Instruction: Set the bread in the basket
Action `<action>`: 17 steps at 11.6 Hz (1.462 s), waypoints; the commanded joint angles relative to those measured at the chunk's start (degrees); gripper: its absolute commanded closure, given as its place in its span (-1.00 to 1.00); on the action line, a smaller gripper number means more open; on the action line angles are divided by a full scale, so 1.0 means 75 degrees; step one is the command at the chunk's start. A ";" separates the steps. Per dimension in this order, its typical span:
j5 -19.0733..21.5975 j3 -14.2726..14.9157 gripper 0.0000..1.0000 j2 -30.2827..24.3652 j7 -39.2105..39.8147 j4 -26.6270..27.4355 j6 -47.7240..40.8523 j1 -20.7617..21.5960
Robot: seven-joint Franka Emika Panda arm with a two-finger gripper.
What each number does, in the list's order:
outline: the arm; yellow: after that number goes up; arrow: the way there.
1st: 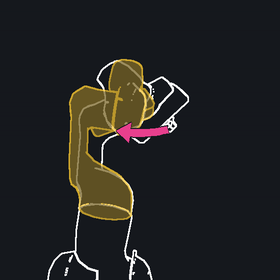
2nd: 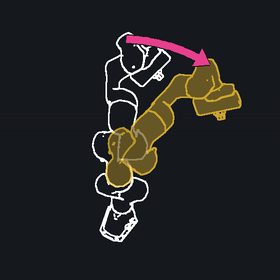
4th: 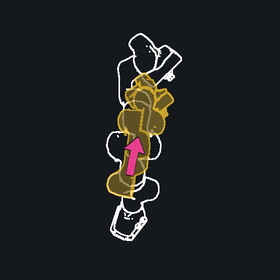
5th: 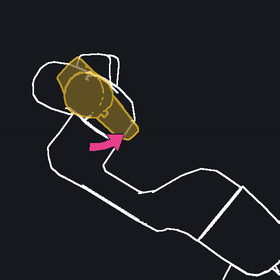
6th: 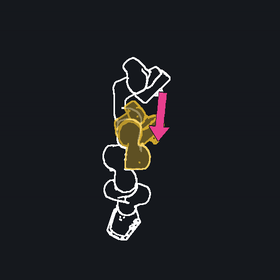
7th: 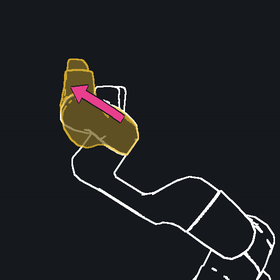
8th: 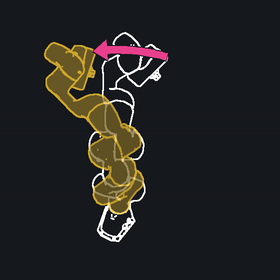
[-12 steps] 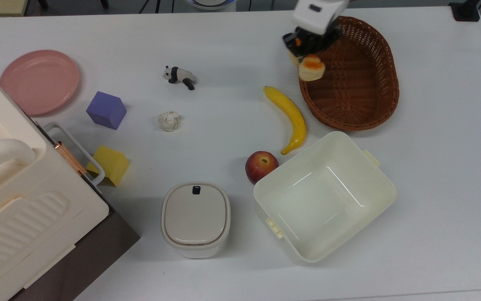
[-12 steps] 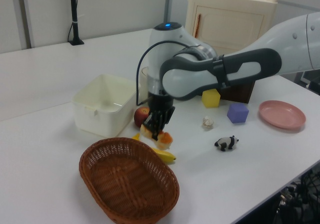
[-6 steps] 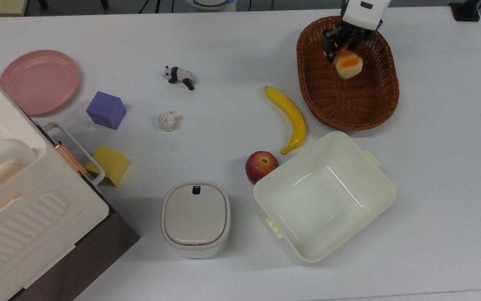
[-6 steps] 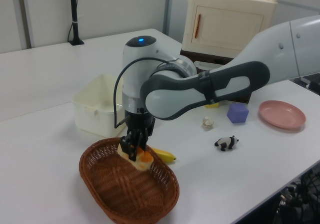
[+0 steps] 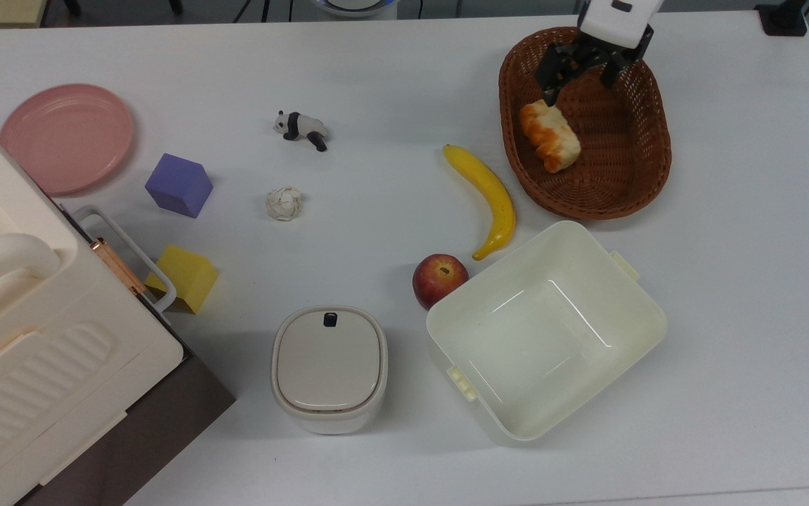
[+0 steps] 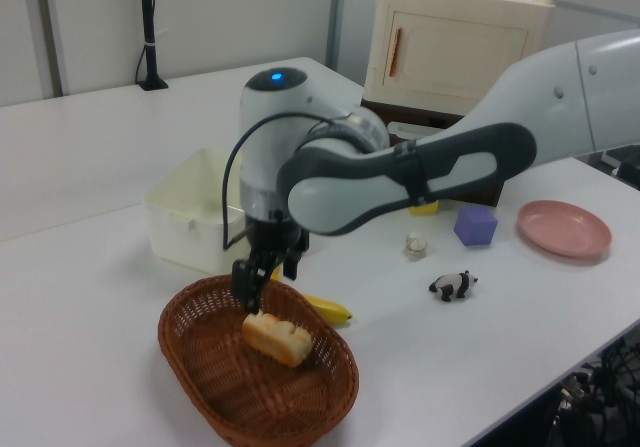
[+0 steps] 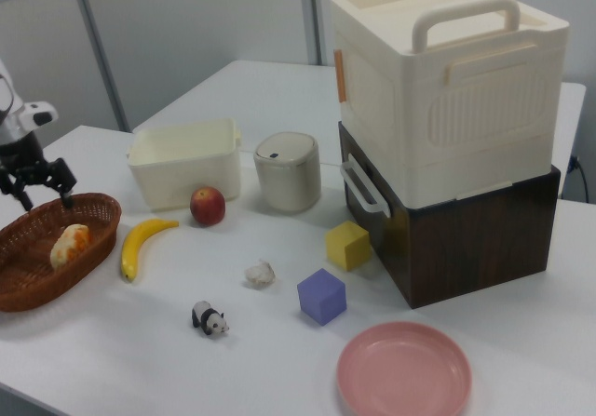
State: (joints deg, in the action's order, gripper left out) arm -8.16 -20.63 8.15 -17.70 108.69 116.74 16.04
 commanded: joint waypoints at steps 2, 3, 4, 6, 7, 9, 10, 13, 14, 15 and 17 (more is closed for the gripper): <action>-0.0072 0.0113 -1.00 -0.1108 0.0003 -0.0171 -0.1441 -0.1163; -0.0037 0.0287 -1.00 -0.1389 0.0108 -0.0171 -0.1571 -0.1421; 0.0021 0.0788 -1.00 -0.1589 0.0307 -0.0229 -0.1781 -0.1470; 0.0638 0.1808 -1.00 -0.1661 0.0997 -0.0754 -0.2599 -0.1423; 0.0921 0.2300 -1.00 -0.1661 0.1162 -0.1047 -0.2998 -0.1435; 0.1110 0.2714 -1.00 -0.1824 0.1328 -0.1377 -0.3353 -0.1668; 0.1158 0.2715 -1.00 -0.1871 0.1421 -0.1413 -0.3354 -0.1960; 0.1170 0.2983 -1.00 -0.1825 0.1855 -0.1425 -0.3307 -0.2173; 0.1263 0.2996 -1.00 -0.1837 0.1832 -0.1425 -0.3319 -0.2173; 0.1356 0.2996 -1.00 -0.1802 0.1809 -0.1414 -0.3319 -0.2173; 0.1416 0.2996 -1.00 -0.1778 0.1809 -0.1402 -0.3319 -0.2185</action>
State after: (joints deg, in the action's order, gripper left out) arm 0.84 1.39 -5.12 -5.03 98.18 92.99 -0.63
